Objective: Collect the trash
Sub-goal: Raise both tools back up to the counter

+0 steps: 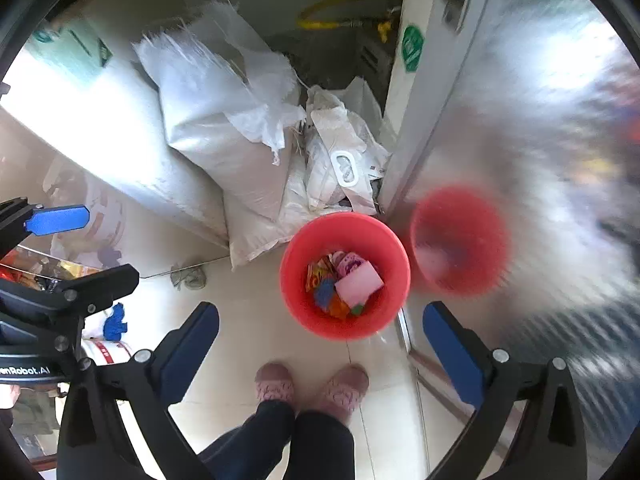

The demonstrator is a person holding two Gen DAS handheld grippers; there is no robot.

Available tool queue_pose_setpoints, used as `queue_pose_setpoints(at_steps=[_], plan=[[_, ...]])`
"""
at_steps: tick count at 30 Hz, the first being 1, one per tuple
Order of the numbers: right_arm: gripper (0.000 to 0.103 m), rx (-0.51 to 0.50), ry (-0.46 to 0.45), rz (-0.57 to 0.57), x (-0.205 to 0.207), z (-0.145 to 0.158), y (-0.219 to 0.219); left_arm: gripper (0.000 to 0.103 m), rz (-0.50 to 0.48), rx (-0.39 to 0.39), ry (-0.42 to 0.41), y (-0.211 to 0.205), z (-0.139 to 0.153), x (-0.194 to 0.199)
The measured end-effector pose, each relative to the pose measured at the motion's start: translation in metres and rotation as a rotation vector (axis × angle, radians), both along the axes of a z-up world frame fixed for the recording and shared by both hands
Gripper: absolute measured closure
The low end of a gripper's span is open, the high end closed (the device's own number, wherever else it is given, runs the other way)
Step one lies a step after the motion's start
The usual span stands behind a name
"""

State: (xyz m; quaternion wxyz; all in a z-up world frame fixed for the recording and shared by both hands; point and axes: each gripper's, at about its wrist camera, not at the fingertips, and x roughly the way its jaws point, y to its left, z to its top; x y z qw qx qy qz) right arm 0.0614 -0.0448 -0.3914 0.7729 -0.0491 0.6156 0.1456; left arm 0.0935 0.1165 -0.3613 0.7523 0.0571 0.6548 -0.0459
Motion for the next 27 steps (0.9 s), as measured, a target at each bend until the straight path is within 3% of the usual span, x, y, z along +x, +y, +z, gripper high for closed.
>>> queue_pose_setpoints(at_steps=[8,16,27], plan=[[0.001,-0.038,-0.029,-0.021,-0.023,0.093,-0.002,0.02,0.0,-0.052,-0.014,-0.006,0.094,-0.02],[0.001,-0.049,-0.132,-0.067,-0.026,0.17,-0.004,0.02,-0.011,-0.074,-0.099,-0.013,0.178,-0.021],[0.001,-0.065,-0.236,-0.161,-0.009,0.233,-0.032,0.02,-0.108,-0.086,-0.182,-0.042,0.24,0.014]])
